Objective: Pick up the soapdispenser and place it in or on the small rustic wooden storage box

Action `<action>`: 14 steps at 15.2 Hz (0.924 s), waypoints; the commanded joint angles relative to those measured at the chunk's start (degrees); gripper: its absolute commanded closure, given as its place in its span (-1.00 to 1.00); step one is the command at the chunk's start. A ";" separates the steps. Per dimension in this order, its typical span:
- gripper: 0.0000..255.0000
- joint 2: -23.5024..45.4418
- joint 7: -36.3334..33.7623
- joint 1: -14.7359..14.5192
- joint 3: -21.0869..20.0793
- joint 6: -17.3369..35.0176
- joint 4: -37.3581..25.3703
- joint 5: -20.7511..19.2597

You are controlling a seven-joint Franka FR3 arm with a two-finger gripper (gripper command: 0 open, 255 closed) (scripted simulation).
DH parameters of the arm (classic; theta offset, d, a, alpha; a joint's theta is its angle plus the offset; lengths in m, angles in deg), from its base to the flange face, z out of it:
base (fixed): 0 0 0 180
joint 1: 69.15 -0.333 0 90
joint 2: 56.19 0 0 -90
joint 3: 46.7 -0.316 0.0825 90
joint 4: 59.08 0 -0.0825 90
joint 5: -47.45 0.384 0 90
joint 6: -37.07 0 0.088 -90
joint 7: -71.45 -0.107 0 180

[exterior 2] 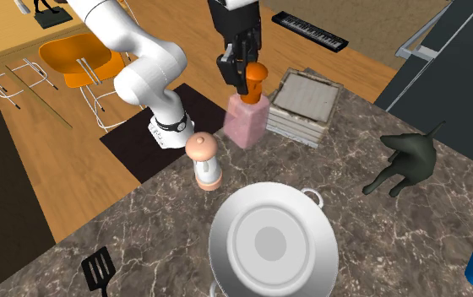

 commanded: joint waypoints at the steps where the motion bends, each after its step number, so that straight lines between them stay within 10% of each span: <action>1: 1.00 0.73 -0.09 -0.06 0.01 -1.34 -2.06 0.02; 14: 1.00 4.98 -0.75 -0.40 0.02 -10.31 -15.31 0.20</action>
